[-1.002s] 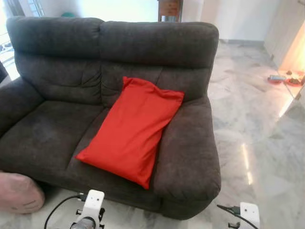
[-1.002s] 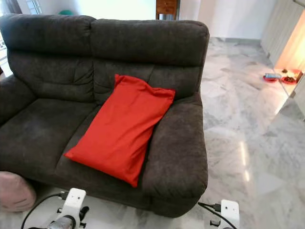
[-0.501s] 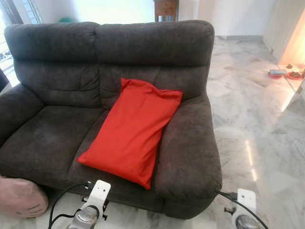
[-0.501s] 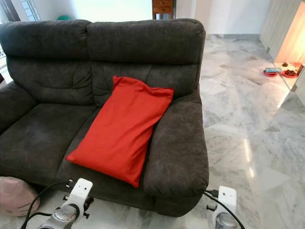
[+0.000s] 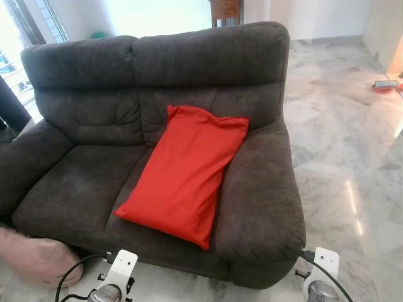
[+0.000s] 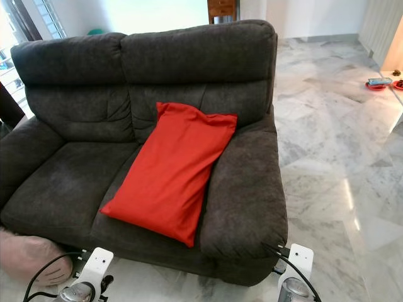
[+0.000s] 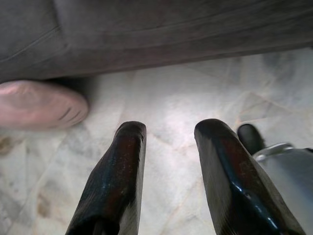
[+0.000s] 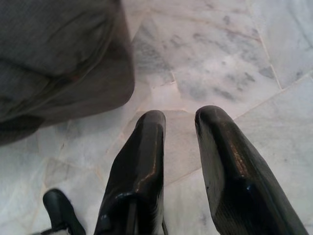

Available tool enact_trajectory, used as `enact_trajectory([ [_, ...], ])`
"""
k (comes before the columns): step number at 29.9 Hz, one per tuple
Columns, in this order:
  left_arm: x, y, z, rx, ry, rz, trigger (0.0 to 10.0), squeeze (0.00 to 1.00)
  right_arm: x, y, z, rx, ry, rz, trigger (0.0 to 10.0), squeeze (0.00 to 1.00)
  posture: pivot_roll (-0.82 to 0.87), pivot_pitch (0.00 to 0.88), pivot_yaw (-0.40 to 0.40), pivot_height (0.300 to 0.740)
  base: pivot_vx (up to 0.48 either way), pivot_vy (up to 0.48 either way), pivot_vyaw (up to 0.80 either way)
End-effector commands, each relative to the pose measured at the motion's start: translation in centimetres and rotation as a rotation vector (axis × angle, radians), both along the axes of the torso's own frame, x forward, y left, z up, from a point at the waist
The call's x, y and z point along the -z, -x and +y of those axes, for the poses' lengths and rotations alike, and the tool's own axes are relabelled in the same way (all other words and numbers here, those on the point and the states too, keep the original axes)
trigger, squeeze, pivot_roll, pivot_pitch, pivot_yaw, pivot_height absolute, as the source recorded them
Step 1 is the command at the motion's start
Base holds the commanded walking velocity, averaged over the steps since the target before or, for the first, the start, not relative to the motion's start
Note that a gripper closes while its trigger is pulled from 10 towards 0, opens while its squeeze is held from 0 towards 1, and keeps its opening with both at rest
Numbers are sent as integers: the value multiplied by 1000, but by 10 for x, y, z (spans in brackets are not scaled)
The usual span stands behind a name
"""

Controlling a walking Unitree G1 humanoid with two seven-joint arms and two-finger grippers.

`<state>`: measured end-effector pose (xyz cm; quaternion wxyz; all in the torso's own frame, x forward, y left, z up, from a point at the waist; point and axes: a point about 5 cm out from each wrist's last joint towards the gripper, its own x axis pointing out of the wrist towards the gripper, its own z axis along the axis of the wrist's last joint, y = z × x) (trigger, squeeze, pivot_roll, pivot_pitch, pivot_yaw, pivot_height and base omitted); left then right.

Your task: Move the pillow to the sofa from floor

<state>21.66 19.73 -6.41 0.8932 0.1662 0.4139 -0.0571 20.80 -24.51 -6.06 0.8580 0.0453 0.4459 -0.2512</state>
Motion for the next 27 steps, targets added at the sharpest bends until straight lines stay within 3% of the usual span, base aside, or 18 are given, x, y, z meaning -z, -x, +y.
enact_trajectory([
  [1,-1,-3,1,1,0,11,10000,0,-3,-5,1,16,-12,-13,10000,0,-204,0,148,740,0,0,0],
  [7,1,-2,-9,35,2,28,10000,0,-5,-6,-7,-24,-17,-55,10000,0,-148,0,58,740,0,0,0],
  [12,2,-1,-13,-2,24,18,10000,0,-6,-5,-11,-138,-6,-47,10000,0,-67,0,-7,740,0,0,0],
  [20,8,10,-10,-49,30,33,10000,0,-5,-2,-12,-188,3,-44,10000,0,-23,0,-34,740,0,0,0],
  [27,16,28,-1,-78,21,68,10000,0,-3,2,-13,-221,-3,-30,10000,0,-2,0,-53,740,0,0,0],
])
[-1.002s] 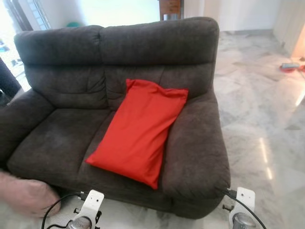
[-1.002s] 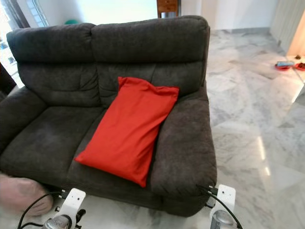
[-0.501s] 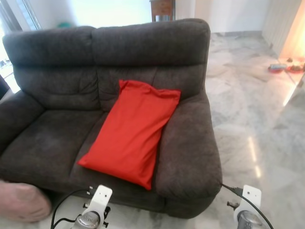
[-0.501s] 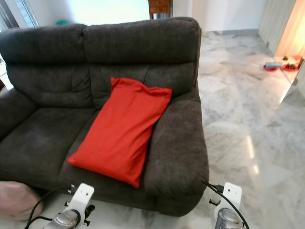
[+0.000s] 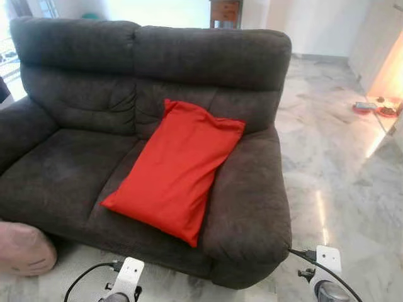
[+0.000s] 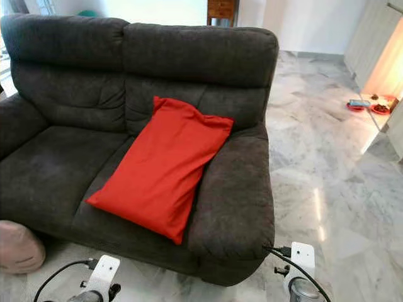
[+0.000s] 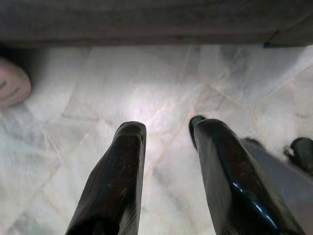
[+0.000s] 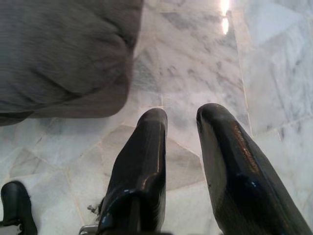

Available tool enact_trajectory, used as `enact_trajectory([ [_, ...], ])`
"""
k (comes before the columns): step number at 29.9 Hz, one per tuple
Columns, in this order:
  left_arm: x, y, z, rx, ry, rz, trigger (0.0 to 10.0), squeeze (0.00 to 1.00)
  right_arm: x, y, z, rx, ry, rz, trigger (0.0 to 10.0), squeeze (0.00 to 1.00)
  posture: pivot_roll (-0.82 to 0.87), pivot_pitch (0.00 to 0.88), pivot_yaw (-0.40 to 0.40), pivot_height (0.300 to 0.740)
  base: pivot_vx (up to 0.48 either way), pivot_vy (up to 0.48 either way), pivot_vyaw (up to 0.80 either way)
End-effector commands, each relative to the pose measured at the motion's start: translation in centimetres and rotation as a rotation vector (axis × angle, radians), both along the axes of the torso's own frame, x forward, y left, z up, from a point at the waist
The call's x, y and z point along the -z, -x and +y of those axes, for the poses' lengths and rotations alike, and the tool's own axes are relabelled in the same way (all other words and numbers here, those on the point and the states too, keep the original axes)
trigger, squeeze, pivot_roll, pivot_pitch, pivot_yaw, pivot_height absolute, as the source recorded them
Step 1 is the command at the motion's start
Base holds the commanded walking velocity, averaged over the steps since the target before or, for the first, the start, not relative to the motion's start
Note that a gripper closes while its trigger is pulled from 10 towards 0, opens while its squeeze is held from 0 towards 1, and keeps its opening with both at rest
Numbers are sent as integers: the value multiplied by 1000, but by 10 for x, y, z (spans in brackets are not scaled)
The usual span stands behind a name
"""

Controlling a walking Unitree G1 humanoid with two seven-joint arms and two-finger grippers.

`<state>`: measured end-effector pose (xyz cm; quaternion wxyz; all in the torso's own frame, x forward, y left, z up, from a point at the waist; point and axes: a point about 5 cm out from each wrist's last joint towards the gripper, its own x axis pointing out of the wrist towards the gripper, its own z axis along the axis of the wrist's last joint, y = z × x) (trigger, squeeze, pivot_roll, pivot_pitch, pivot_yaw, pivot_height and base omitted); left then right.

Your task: Move the pillow to the sofa from floor

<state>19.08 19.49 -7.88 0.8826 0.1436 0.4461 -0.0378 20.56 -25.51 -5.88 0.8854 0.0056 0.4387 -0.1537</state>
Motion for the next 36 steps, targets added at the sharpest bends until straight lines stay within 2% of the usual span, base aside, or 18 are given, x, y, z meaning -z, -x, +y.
enact_trajectory([
  [1,3,7,4,-18,1,17,10000,0,0,2,-2,-21,9,5,10000,0,2,0,-55,740,0,0,0],
  [5,5,12,6,-43,7,20,10000,0,2,5,-1,-38,9,19,10000,0,-2,0,-51,740,0,0,0],
  [11,9,22,7,-36,11,42,10000,0,8,14,0,46,4,61,10000,0,-2,0,-25,740,0,0,0],
  [13,9,22,7,-36,12,42,10000,0,8,15,0,41,13,73,10000,0,-2,0,-24,740,0,0,0],
  [14,9,24,8,-38,12,42,10000,0,10,18,0,-14,46,146,10000,0,-6,0,-17,740,0,0,0],
  [17,10,25,9,-35,10,44,10000,0,12,21,0,-22,65,195,10000,0,-5,0,-9,740,0,0,0],
  [23,9,26,14,-18,3,34,10000,0,8,12,6,13,10,8,10000,0,-17,0,14,740,0,0,0],
  [24,9,26,14,-18,3,34,10000,0,8,12,6,13,10,8,10000,0,-17,0,14,740,0,0,0],
  [25,8,25,17,-25,-2,23,10000,0,3,5,9,18,-4,-103,10000,0,-15,0,18,740,0,0,0],
  [26,7,25,18,-29,-4,17,10000,0,1,3,10,13,-7,-145,10000,0,-14,0,18,740,0,0,0],
  [32,4,21,23,-41,-13,-10,10000,0,-11,-8,13,-12,-34,-327,10000,0,-6,0,19,740,0,0,0],
  [33,4,21,23,-41,-13,-10,10000,0,-11,-8,13,-12,-34,-327,10000,0,-6,0,19,740,0,0,0],
  [35,3,20,27,-49,-17,-16,10000,0,-17,-11,15,-27,-45,-418,10000,0,-7,0,21,740,0,0,0],
  [36,3,20,27,-49,-17,-16,10000,0,-17,-11,15,-27,-45,-418,10000,0,-7,0,21,740,0,0,0],
])
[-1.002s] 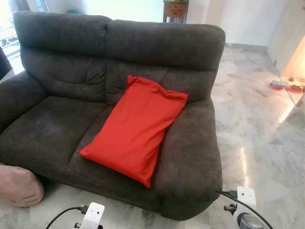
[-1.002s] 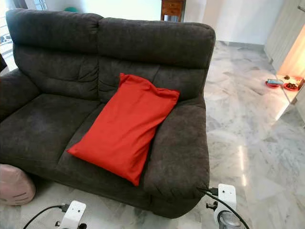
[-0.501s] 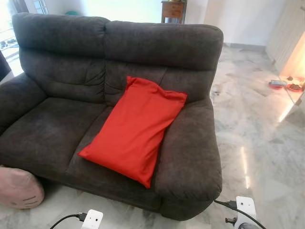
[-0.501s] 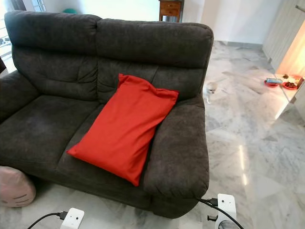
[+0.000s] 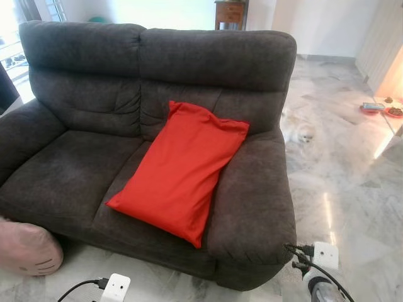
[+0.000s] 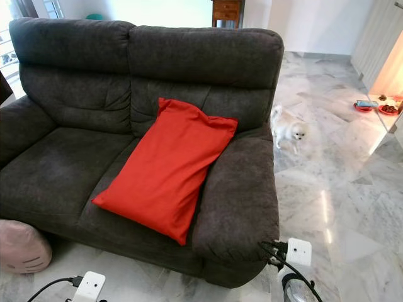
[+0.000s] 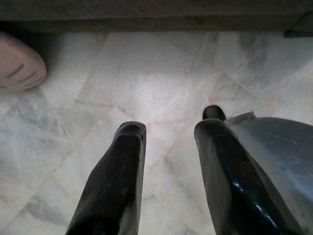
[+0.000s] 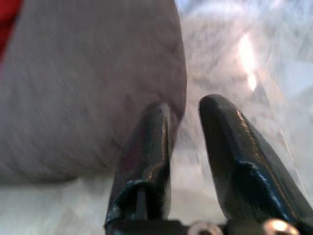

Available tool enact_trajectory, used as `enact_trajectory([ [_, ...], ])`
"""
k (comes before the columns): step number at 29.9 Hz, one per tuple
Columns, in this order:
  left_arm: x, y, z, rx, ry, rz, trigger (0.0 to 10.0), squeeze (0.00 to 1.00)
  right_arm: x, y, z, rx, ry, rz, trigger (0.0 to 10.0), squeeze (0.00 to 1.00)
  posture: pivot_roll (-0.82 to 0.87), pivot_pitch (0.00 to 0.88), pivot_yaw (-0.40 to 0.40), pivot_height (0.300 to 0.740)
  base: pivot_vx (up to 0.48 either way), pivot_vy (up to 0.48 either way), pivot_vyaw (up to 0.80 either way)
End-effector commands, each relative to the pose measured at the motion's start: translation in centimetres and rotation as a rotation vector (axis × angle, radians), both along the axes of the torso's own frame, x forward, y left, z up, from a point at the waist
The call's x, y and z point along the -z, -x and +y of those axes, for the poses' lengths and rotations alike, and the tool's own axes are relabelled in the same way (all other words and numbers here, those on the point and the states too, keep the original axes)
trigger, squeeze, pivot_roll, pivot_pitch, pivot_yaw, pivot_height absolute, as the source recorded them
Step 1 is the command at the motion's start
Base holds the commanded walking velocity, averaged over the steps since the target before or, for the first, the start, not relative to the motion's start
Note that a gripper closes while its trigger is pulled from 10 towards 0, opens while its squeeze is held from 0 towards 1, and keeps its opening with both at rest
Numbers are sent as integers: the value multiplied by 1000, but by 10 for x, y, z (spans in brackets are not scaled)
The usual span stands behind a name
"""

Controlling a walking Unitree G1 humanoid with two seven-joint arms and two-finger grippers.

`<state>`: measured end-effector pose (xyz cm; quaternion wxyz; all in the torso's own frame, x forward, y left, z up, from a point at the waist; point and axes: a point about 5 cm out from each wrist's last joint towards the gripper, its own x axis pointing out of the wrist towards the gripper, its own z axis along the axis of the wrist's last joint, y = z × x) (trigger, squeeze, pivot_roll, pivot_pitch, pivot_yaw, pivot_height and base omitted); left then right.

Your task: Move the pillow to the sofa from floor

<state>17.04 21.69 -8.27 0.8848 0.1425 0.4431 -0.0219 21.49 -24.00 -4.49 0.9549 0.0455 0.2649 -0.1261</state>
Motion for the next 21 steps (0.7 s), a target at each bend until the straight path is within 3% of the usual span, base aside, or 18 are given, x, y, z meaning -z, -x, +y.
enact_trajectory([
  [1,-1,0,7,-23,-9,-4,10000,0,-23,-13,-1,-16,43,-230,10000,0,-5,0,22,740,0,0,0],
  [2,-2,1,9,-26,-10,-4,10000,0,-57,-25,2,-53,121,-479,10000,0,-5,0,22,740,0,0,0],
  [3,-2,2,11,-28,-11,-2,10000,0,-81,-30,6,-81,158,-607,10000,0,-5,0,22,740,0,0,0],
  [6,-2,3,14,-33,-12,-1,10000,0,-109,-35,15,-127,184,-722,10000,0,-12,0,19,740,0,0,0],
  [13,-2,5,17,-46,-10,1,10000,0,-131,-32,28,-222,199,-780,10000,0,-10,0,9,740,0,0,0],
  [16,-2,5,16,-57,-7,-7,10000,0,-130,-15,29,-242,205,-754,10000,0,-10,0,0,740,0,0,0],
  [18,-1,6,16,-60,-7,-7,10000,0,-123,8,22,-249,238,-673,10000,0,-10,0,0,740,0,0,0],
  [21,-1,7,16,-62,-8,-6,10000,0,-117,25,14,-221,242,-597,10000,0,-10,0,0,740,0,0,0],
])
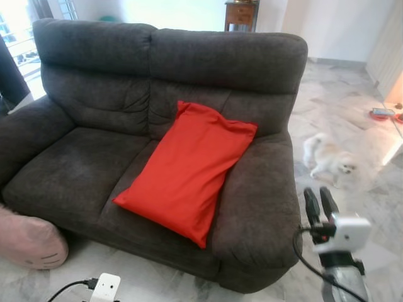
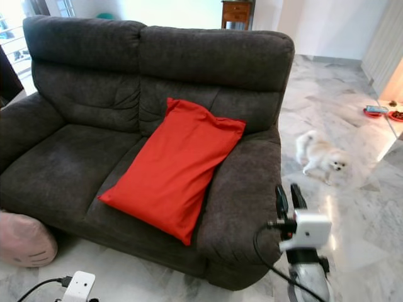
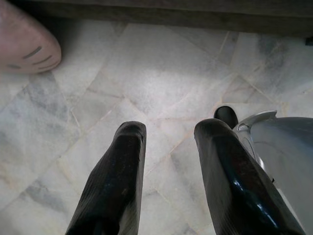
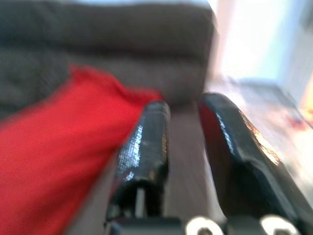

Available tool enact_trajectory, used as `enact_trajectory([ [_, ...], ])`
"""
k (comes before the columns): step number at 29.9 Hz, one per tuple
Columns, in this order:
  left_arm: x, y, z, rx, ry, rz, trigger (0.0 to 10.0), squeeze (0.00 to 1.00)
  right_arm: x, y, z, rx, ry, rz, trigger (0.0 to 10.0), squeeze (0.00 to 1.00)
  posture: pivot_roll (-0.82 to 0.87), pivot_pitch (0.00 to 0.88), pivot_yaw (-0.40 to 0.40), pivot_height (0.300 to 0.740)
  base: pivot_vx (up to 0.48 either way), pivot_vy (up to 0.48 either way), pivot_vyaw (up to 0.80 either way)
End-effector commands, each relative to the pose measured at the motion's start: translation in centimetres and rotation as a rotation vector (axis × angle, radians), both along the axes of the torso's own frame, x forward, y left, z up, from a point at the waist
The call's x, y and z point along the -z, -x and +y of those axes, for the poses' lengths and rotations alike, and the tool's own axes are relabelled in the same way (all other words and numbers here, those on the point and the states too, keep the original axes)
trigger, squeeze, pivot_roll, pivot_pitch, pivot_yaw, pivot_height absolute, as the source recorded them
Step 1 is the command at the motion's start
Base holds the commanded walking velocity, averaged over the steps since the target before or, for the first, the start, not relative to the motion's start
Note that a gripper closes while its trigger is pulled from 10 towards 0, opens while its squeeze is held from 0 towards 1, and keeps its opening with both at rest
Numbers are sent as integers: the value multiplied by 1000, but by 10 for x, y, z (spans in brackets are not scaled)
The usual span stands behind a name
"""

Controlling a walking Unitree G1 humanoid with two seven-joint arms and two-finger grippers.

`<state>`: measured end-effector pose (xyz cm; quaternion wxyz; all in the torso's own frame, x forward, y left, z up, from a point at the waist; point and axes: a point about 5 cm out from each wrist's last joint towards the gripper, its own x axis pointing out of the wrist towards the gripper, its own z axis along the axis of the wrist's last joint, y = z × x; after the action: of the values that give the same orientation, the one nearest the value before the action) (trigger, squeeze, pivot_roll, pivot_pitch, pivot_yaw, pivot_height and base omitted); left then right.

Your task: Move the pillow to the sofa from floor

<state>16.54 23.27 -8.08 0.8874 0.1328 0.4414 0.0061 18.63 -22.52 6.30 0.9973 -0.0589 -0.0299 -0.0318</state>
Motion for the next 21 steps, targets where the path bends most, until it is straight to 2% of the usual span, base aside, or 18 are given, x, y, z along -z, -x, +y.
enact_trajectory([
  [1,1,2,0,-4,-1,7,10000,0,-10,-3,0,3,6,-14,10000,0,-10,0,0,740,0,0,0],
  [8,1,2,0,-5,0,6,10000,0,-15,1,1,5,1,19,10000,0,-10,0,0,740,0,0,0],
  [9,2,3,-1,-4,0,9,10000,0,36,14,-14,102,-2,238,10000,0,-30,0,5,740,0,0,0],
  [10,2,3,-2,-2,0,12,10000,0,71,31,-24,173,-2,403,10000,0,-30,0,5,740,0,0,0],
  [11,3,4,-4,3,4,14,10000,0,118,57,-29,285,-6,661,10000,0,-29,0,8,740,0,0,0],
  [13,3,3,-4,1,8,12,10000,0,135,61,-26,311,16,793,10000,0,-29,0,12,740,0,0,0],
  [15,3,3,-5,4,10,14,10000,0,143,67,-23,321,20,872,10000,0,-22,0,11,740,0,0,0],
  [17,3,3,-7,4,14,13,10000,0,152,72,-16,312,-19,966,10000,0,0,0,6,740,0,0,0],
  [21,3,2,-9,3,17,9,10000,0,156,74,-12,324,-52,1006,10000,0,4,0,1,740,0,0,0],
])
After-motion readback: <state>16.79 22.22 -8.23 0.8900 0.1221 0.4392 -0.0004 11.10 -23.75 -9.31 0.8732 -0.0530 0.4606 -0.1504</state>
